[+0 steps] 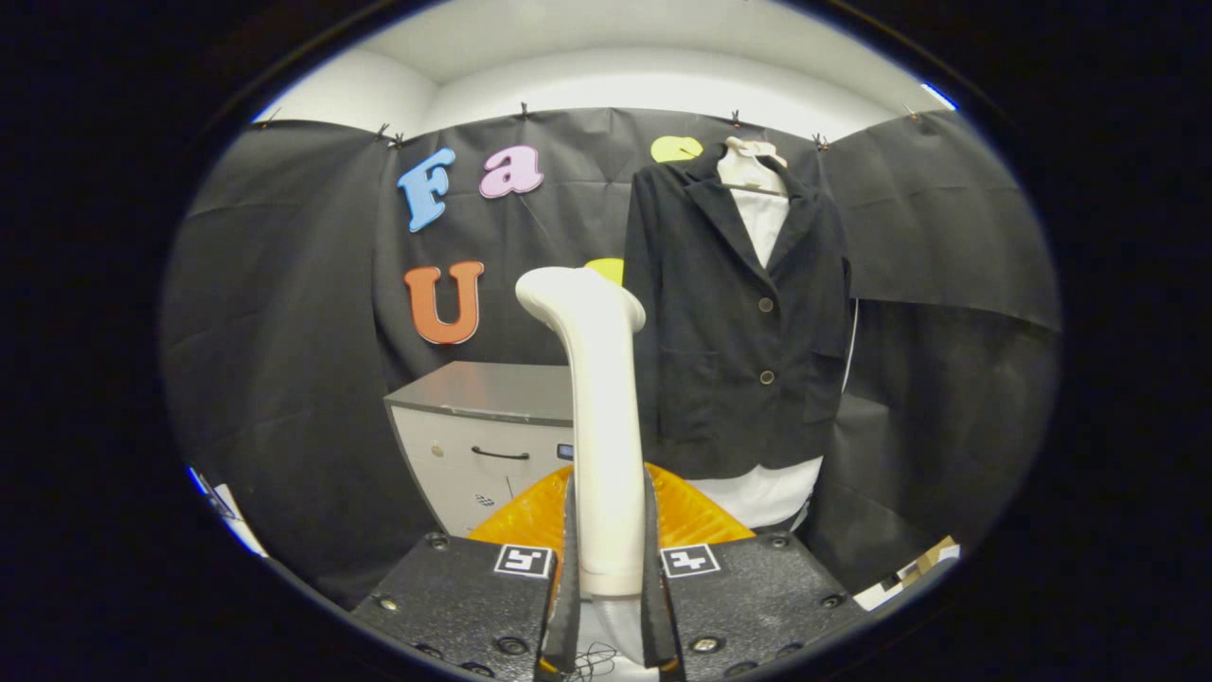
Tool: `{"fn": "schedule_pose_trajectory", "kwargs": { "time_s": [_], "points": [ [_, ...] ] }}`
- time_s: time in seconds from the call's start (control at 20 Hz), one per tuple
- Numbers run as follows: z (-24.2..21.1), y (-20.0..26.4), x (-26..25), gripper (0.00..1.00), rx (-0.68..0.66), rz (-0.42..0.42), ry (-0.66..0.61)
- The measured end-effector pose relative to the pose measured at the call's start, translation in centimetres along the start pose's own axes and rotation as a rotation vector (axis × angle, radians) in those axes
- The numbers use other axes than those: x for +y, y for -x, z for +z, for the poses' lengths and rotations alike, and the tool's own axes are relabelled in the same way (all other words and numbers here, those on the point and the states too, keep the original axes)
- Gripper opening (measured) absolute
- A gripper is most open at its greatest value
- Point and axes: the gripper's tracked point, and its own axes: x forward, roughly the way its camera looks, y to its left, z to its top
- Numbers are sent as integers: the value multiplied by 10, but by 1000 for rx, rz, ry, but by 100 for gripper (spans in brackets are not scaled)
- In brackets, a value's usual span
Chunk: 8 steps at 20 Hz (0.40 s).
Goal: Iron the clothes twice with a garment steamer, once on the left side and once on the right side.
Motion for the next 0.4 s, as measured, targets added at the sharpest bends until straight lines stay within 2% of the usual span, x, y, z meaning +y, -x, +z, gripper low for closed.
{"fn": "schedule_pose_trajectory", "kwargs": {
  "time_s": [0.4],
  "points": [
    [0, 6, -4, 29, 5, -7, -14]
  ]
}}
